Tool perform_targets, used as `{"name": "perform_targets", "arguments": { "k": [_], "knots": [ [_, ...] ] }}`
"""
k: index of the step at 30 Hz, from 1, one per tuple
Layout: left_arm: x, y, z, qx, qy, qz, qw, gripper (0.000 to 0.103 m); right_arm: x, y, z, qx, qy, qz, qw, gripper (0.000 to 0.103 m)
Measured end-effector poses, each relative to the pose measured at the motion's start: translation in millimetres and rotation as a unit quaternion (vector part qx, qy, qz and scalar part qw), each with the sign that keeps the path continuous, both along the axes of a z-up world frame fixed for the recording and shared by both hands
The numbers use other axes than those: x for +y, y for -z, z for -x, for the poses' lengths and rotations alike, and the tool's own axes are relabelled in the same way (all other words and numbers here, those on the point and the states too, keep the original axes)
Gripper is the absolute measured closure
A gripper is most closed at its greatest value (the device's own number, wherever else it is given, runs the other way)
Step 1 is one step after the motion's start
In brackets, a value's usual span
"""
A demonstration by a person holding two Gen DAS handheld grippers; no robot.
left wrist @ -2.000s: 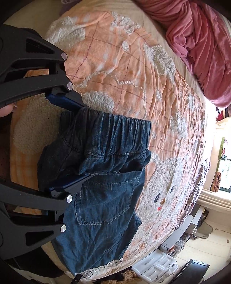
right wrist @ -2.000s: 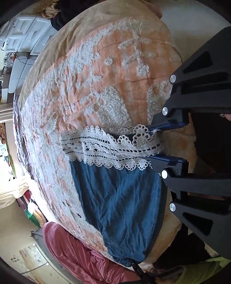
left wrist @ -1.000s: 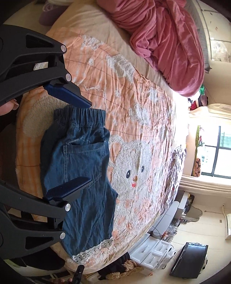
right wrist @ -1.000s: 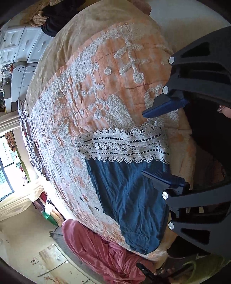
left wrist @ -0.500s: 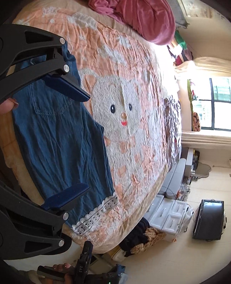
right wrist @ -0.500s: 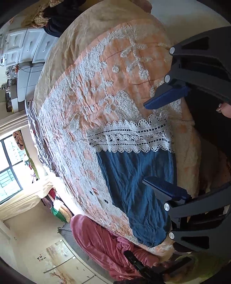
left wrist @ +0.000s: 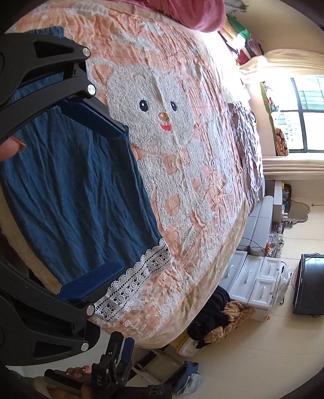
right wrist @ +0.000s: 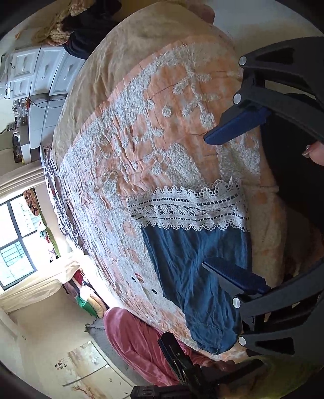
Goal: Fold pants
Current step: 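Open both grippers and move the left gripper onto the lace-trimmed leg, then grasp the lace trim with both grippers and lift it over the other leg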
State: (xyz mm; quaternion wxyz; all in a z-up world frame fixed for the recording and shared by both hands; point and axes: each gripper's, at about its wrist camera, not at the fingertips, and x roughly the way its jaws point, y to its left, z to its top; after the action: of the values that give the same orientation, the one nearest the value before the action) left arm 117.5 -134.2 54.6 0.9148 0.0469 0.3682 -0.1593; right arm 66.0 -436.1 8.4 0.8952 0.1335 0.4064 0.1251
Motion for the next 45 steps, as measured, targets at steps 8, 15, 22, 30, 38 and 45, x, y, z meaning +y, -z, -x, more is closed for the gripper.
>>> {"name": "perform_targets", "arguments": {
  "k": [8, 15, 22, 30, 38, 45],
  "knots": [
    [-8.3, 11.5, -10.6, 0.015, 0.003, -0.003, 0.9999, 0.010, 3.0, 6.2, -1.6, 0.005, -0.005, -0.003, 1.000, 0.011],
    [-23.5, 27.6, -26.8, 0.030, 0.021, -0.010, 0.9993, 0.010, 13.3, 17.5, -5.2, 0.022, -0.018, -0.003, 1.000, 0.010],
    [-49.2, 48.8, -60.5, 0.063, 0.053, -0.017, 0.9965, 0.010, 19.4, 28.4, -11.4, 0.043, -0.024, -0.005, 0.999, 0.010],
    [-77.4, 59.3, -110.5, 0.075, 0.091, -0.025, 0.9926, 0.010, 23.8, 41.6, -21.6, 0.070, -0.022, -0.013, 0.997, 0.010],
    [-110.3, 76.4, -138.0, 0.092, 0.163, -0.039, 0.9815, 0.016, 28.2, 52.5, -28.7, 0.084, -0.024, -0.003, 0.996, 0.038],
    [-119.8, 100.2, -157.4, 0.138, 0.209, -0.011, 0.9682, 0.034, 23.9, 47.1, -25.2, 0.065, -0.023, -0.013, 0.998, 0.054]
  ]
}}
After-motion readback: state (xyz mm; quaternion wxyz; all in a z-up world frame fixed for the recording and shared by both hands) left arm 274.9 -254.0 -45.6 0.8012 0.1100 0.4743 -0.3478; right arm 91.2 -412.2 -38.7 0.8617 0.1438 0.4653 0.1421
